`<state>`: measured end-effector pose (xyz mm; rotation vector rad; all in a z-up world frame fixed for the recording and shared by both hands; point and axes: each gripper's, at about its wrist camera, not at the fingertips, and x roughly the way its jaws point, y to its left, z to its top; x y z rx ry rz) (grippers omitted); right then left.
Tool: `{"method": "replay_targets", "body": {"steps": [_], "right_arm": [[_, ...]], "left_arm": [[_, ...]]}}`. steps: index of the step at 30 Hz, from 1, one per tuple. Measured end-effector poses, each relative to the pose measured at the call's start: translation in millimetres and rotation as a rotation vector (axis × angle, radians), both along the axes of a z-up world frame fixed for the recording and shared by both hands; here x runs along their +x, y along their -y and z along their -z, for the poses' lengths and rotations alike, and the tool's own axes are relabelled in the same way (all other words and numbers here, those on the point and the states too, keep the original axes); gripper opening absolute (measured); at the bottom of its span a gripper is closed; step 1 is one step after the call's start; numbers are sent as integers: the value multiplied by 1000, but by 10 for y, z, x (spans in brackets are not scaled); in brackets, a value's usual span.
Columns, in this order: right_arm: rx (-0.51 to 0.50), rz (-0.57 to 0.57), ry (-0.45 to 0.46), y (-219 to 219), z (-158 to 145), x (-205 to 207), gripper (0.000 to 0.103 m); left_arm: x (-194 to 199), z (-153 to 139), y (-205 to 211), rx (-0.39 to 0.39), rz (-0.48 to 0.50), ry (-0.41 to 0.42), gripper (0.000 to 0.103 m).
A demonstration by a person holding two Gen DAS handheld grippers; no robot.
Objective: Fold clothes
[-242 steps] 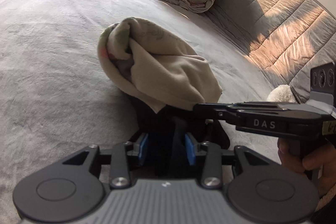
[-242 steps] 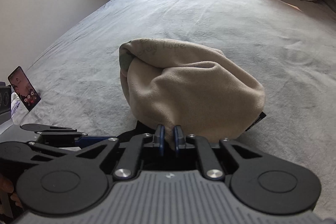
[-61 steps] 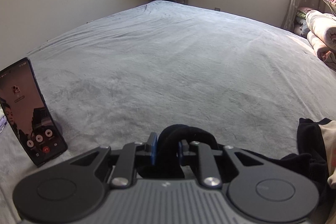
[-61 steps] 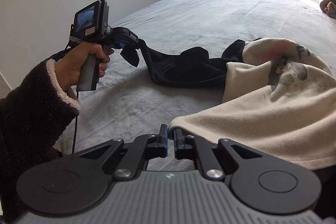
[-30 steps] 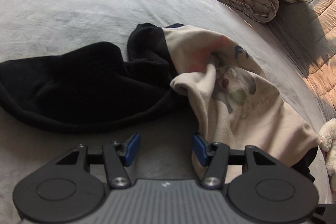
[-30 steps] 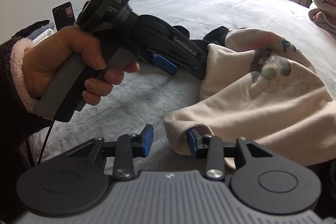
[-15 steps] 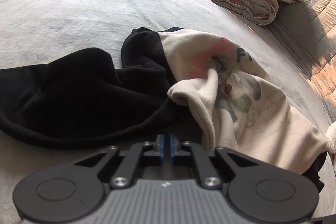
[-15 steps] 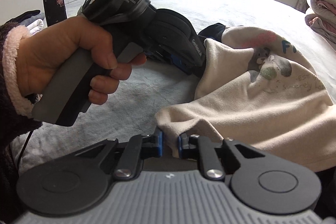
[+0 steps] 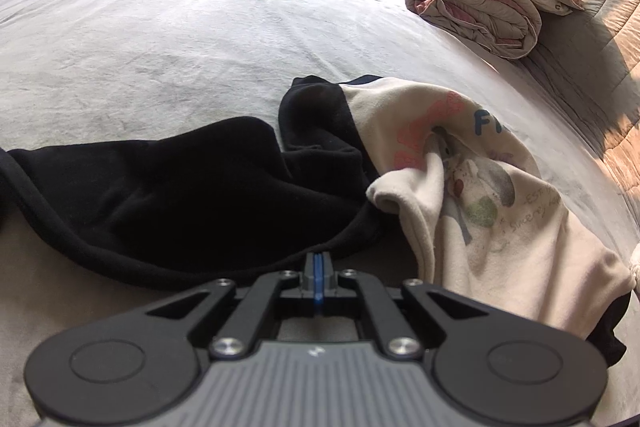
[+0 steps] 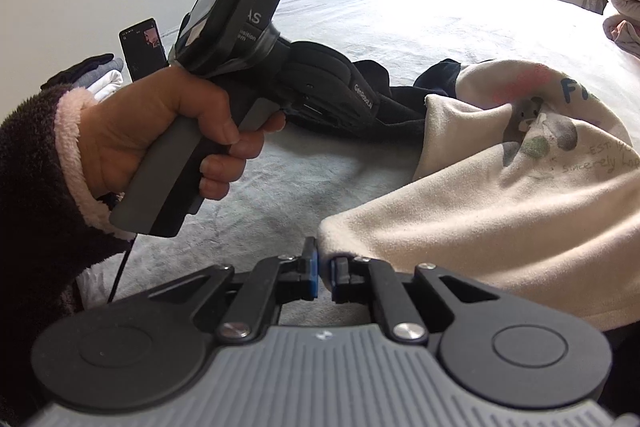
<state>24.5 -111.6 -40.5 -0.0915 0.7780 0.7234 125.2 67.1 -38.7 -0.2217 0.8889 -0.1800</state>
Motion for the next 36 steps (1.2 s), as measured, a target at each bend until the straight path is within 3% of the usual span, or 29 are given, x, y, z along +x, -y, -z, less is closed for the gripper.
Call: {"method": "replay_targets", "body": {"steps": [5,8,10,12,18,25,26,27,28,36], "right_arm": [[45,-27,-29,-2,-59,-36,8],[58,-50,-40,-28,-84,-72,8],[59,-68,-42,-53,-96,-103,8],[60,-85,-44,-77,-108,-134,8],[65,-119,-52,-87,-148,-235,8],[76,-158,-72,-93,-171,-325,8],[81,-165,-77,-96,-172,-329,8],[87,-169,-83,-98,-172,-320,8],[94,-174,-88,-101,-173,-312,8],[153,-206,-135,-149,-176,-269,9]], "left_arm": [[2,-12,-145,-40,-17,-22,0],[31,13,-243,-125,-23,-56,1],[52,43,-282,-206,-26,-82,11],[71,69,-298,-283,-22,-104,28],[110,163,-156,-407,4,-144,29],[219,267,-5,-393,-36,-155,27],[229,264,-7,-374,-46,-148,23],[231,248,-14,-348,-58,-133,9],[233,233,-21,-321,-69,-119,1],[162,-64,-182,-110,-133,53,0]]}}
